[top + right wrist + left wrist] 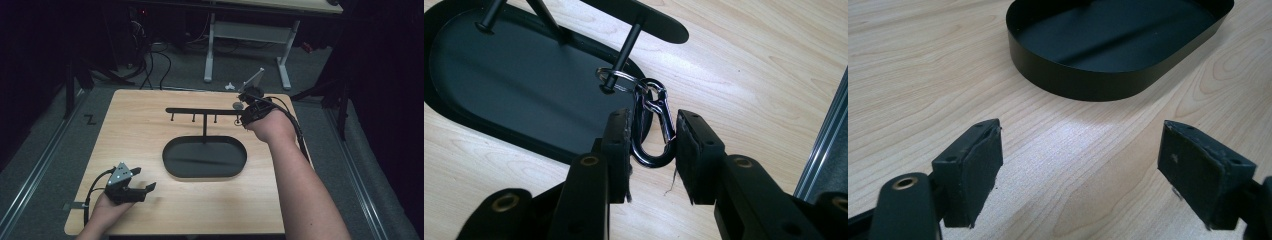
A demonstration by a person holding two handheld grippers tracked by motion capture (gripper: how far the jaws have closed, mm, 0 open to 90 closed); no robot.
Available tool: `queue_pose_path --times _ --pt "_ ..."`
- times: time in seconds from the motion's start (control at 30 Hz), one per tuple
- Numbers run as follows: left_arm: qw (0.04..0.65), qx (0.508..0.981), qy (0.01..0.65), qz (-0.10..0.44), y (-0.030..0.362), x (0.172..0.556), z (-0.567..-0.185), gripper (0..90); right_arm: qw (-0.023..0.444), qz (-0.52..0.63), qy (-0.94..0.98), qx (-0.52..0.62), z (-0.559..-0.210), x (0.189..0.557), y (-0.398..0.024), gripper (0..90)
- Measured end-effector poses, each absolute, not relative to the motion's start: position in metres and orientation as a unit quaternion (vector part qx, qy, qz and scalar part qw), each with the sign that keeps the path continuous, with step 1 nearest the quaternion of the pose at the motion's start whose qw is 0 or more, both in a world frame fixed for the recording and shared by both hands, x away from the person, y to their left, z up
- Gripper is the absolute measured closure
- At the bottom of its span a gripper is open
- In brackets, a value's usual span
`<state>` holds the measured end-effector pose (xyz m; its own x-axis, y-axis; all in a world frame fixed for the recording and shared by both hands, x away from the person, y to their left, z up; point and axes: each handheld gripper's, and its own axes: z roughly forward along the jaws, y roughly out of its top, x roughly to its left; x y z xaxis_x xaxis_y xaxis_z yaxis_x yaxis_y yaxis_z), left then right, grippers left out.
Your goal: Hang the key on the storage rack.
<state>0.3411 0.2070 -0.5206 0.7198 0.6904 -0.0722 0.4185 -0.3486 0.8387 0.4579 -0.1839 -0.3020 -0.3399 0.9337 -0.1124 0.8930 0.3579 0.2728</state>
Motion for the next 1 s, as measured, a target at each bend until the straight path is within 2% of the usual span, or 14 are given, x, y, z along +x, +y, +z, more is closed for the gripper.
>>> queue_pose_path --times 1.0 --pt "0.457 0.806 0.344 0.15 0.2075 0.3401 -0.5203 18.7 0.132 0.078 0.812 0.564 -0.3005 0.4548 -0.1836 64.4"
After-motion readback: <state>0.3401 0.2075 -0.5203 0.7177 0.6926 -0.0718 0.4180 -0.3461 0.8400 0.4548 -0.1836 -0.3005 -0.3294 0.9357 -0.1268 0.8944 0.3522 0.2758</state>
